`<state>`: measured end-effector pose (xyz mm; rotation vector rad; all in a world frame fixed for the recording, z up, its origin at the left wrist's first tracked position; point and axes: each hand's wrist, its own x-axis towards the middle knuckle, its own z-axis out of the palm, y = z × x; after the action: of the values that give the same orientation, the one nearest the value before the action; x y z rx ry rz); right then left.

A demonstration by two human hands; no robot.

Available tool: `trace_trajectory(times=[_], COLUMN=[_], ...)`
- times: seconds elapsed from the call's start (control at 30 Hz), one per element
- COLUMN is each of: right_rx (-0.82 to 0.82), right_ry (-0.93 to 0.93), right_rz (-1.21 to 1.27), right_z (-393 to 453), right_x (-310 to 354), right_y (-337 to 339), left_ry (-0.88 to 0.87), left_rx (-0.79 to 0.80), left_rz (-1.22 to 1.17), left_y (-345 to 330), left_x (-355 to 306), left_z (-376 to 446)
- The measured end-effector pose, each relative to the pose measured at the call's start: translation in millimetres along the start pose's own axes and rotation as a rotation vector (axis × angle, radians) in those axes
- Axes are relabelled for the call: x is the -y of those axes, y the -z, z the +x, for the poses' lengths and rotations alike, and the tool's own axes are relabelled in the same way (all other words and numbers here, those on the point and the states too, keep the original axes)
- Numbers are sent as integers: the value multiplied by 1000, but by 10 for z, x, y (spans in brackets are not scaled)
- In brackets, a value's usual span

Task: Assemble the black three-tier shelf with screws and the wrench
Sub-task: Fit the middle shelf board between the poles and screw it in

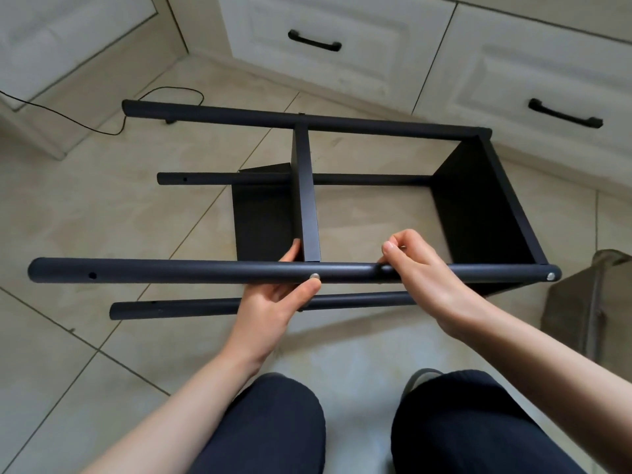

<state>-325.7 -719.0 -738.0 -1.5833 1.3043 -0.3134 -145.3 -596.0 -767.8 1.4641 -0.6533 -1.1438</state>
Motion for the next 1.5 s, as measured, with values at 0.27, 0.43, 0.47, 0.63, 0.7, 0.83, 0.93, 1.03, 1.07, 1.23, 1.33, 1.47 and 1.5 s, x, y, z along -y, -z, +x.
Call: trace_trajectory(times=[0.27,0.43,0.47,0.63,0.7,0.83,0.93,1.03,1.07,1.23,1.33,1.47,1.5], right_rx=[16,20,22,9,25,66,118,132,127,110,116,238,274], right_ry=[-1,-13,-15,-41,-64,-82,-74,-63,-57,-26,51,219,254], right_rz=[-11,-25,-28,-66,-113,-195,-235,-285,-289,-222,-200,-94,-77], right_z=[-36,-48,-48,-23,-3,39,67,100,116,160,156,133,136], right_x=[-23,-24,-23,-13,16,92,124,144,152,224,279,349,355], right_y=[-38,-48,-47,-59,-54,-43,-61,-91,-100,-129,-166,-255,-283], left_ry=[17,19,17,10,10,28,49,56,55,80,96,107,107], left_rx=[-2,7,6,17,21,23,7,-10,-11,-57,-85,-168,-203], left_rz=[-22,-25,-27,-27,-27,-18,-20,-33,-40,-42,95,594,754], left_y=[14,20,21,29,41,96,141,153,150,135,145,206,206], left_x=[116,147,152,170,188,270,342,379,381,353,276,131,87], left_z=[-37,-43,-43,-44,-43,-58,-71,-55,-49,-81,-149,-215,-223])
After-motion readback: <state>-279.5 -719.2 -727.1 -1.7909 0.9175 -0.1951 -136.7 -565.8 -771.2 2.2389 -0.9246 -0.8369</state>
